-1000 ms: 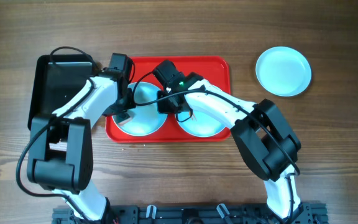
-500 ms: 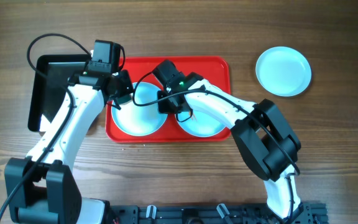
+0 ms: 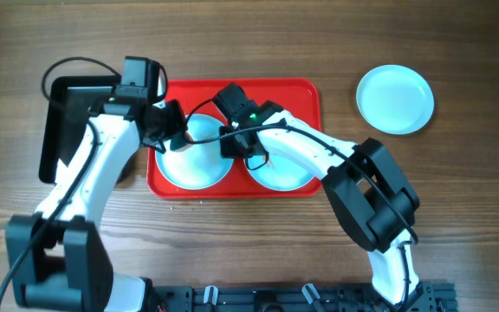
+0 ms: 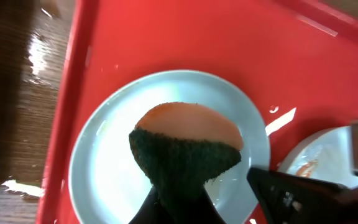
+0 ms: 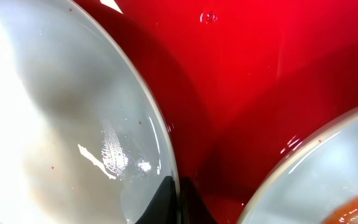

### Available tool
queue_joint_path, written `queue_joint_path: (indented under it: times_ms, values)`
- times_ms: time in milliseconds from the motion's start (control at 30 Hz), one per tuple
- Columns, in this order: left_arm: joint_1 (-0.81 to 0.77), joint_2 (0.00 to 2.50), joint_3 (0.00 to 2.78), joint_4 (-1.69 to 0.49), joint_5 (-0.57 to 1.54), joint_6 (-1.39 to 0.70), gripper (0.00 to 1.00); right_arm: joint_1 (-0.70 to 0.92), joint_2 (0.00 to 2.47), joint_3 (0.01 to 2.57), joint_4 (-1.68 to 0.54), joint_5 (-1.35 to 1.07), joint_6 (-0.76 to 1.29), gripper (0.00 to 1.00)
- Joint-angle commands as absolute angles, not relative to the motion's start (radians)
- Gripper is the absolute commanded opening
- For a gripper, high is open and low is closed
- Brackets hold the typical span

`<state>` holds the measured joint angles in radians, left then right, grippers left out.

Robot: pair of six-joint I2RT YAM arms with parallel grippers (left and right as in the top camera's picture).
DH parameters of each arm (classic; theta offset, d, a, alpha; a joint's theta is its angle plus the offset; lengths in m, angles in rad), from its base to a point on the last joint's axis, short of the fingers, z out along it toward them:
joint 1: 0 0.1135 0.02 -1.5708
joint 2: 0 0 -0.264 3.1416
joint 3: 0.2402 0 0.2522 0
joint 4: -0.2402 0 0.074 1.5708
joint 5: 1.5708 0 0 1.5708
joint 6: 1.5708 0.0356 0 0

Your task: Clean dirty plates on tray and stack at the side

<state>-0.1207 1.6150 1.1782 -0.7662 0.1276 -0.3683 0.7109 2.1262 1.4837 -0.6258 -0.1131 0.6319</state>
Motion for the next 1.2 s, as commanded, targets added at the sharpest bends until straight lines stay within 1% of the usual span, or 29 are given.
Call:
queue_joint_path:
  times_ms: [0, 133, 233, 433, 500, 567, 700, 800, 900, 933, 1033, 1100, 1167]
  values:
    - [-0.114, 1.611, 1.146, -0.755, 0.13, -0.352, 0.04, 0.703, 2.153, 1.478, -0.628, -0.068, 0.628, 0.04]
    - [-0.097, 1.683, 1.093, -0.736, 0.125, -0.344, 0.04, 0.703, 2.153, 1.478, -0.645, -0.067, 0.627, 0.04]
    - [-0.013, 1.645, 1.158, -0.762, 0.069, -0.339, 0.04, 0.703, 2.153, 1.478, -0.649, -0.067, 0.616, 0.04]
    - [0.15, 1.582, 1.318, -0.762, 0.068, -0.138, 0.04, 0.703, 2.153, 1.478, -0.641, -0.067, 0.617, 0.04]
    - [0.2, 1.585, 1.324, -0.741, 0.046, -0.089, 0.04, 0.703, 2.153, 1.478, -0.64, -0.067, 0.617, 0.04]
    - [0.247, 1.607, 1.324, -0.732, 0.002, -0.073, 0.04, 0.703, 2.153, 1.478, -0.638, -0.067, 0.617, 0.04]
    - [0.326, 1.685, 1.322, -0.685, -0.002, -0.048, 0.04, 0.703, 2.153, 1.478, -0.636, -0.067, 0.617, 0.04]
    - [0.367, 1.78, 1.322, -0.665, -0.034, 0.058, 0.04, 0.703, 2.153, 1.478, -0.638, -0.067, 0.616, 0.04]
    - [0.39, 1.832, 1.322, -0.664, -0.081, 0.06, 0.04, 0.703, 2.153, 1.478, -0.64, -0.067, 0.611, 0.04]
    - [0.398, 1.84, 1.322, -0.661, -0.08, 0.06, 0.07, 0.703, 2.153, 1.478, -0.64, -0.067, 0.611, 0.04]
    - [0.414, 1.844, 1.322, -0.661, -0.08, 0.059, 0.19, 0.703, 2.153, 1.478, -0.637, -0.067, 0.611, 0.04]
    - [0.416, 1.844, 1.322, -0.662, -0.08, 0.043, 0.23, 0.703, 2.153, 1.478, -0.633, -0.067, 0.61, 0.04]
    - [0.415, 1.844, 1.322, -0.662, -0.07, 0.037, 0.31, 0.703, 2.153, 1.478, -0.625, -0.067, 0.611, 0.04]
